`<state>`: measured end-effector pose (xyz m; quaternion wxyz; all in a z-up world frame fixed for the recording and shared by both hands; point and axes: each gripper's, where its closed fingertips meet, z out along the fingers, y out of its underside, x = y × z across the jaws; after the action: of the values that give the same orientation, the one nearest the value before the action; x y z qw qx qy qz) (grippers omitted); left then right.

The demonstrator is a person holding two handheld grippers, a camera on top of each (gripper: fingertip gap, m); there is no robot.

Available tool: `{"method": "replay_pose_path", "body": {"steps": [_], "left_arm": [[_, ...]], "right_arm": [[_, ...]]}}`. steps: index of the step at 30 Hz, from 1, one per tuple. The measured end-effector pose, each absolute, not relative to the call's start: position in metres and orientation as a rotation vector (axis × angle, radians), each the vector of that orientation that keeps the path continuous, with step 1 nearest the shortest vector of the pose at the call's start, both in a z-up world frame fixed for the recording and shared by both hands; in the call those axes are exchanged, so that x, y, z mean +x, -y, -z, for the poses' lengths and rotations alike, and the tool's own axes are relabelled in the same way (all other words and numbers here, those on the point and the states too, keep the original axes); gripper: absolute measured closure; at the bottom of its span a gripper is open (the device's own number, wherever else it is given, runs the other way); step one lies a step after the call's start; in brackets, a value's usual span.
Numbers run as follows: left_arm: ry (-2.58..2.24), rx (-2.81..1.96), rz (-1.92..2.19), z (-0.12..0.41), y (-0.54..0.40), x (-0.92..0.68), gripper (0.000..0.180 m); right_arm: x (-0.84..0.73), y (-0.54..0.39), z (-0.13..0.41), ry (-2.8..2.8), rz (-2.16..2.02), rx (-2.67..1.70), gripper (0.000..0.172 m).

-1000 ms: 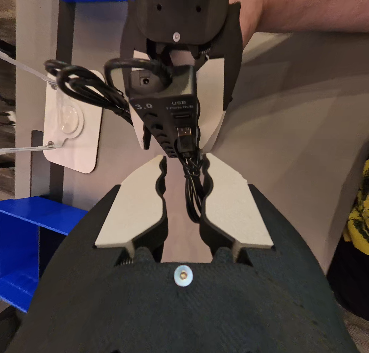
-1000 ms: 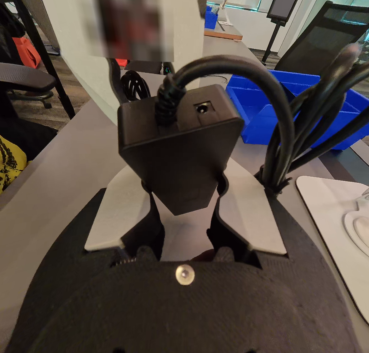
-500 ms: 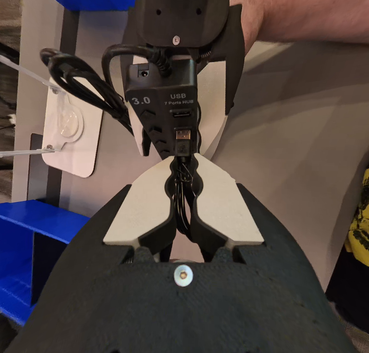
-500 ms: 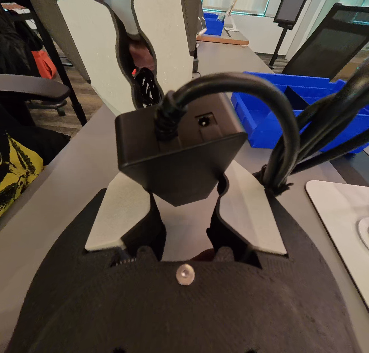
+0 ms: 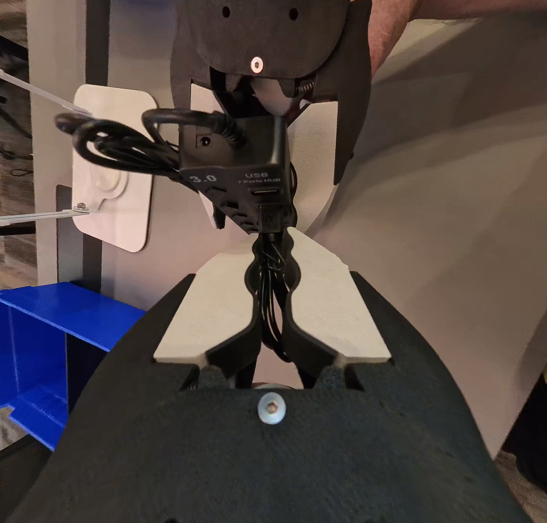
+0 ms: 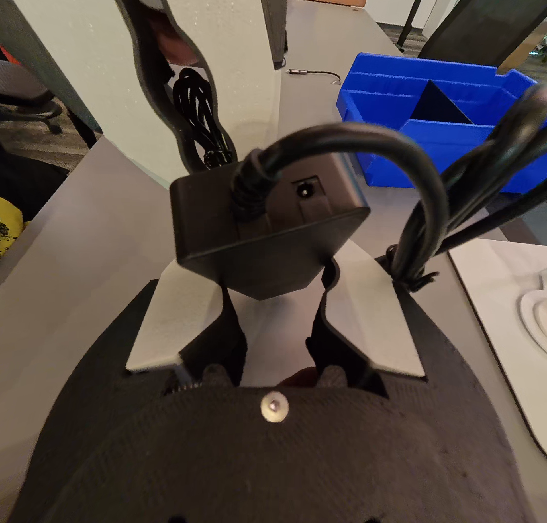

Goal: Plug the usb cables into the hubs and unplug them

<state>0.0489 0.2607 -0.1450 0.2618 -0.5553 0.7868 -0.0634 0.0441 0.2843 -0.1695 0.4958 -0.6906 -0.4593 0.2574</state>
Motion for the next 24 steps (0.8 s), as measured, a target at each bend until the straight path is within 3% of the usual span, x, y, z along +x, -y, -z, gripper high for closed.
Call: {"method": "replay_pose_path", "body": {"steps": [5, 10, 15, 24], "left_arm": [[-2.1, -1.527, 0.3, 0.137, -0.26, 0.054, 0.166], [-1.921, -1.524, 0.39, 0.104, -0.271, 0.048, 0.134], [-1.749, -1.596, 0.443, 0.088, -0.298, 0.011, 0.132], [-1.661, -1.715, 0.097, 0.086, -0.443, -0.095, 0.15]], "right_arm": [[0.05, -0.285, 0.16, 1.07, -0.666, -1.64, 0.109], [0.064, -0.286, 0.151, 0.995, -0.723, -1.615, 0.108], [0.07, -0.289, 0.152, 0.945, -0.771, -1.606, 0.108], [0.068, -0.292, 0.164, 0.896, -0.886, -1.603, 0.108]]}}
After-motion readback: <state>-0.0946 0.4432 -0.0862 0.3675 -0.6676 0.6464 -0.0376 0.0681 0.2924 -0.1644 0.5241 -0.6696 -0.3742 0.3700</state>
